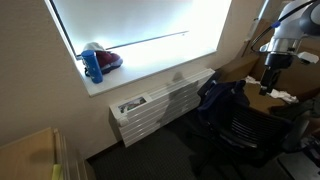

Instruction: Move the chair towards the heater

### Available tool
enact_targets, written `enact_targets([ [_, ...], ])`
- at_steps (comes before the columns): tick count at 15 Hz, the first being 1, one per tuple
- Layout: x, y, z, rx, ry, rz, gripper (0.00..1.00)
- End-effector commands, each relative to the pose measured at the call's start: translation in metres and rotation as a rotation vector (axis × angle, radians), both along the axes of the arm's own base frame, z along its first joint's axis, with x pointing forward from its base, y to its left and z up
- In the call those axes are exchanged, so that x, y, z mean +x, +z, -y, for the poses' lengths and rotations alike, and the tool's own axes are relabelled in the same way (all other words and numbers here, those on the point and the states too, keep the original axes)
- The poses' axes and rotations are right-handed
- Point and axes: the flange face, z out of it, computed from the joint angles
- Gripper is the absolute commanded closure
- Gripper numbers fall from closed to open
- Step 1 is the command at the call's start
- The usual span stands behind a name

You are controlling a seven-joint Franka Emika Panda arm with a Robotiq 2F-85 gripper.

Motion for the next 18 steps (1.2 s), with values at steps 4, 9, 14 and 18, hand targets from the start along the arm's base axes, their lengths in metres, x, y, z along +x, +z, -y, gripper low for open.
enact_targets([
  [4,-0.019,-0.007,-0.011,-0.069,0.096,0.023,0.0],
  [9,-0.042,-0.01,-0.04,-0.053,0.206,0.009,0.0],
  [14,-0.046,-0.019,-0.043,-0.148,0.228,0.074,0.0],
  [18,-0.035,-0.05,-0.035,-0.179,0.231,0.132,0.0],
])
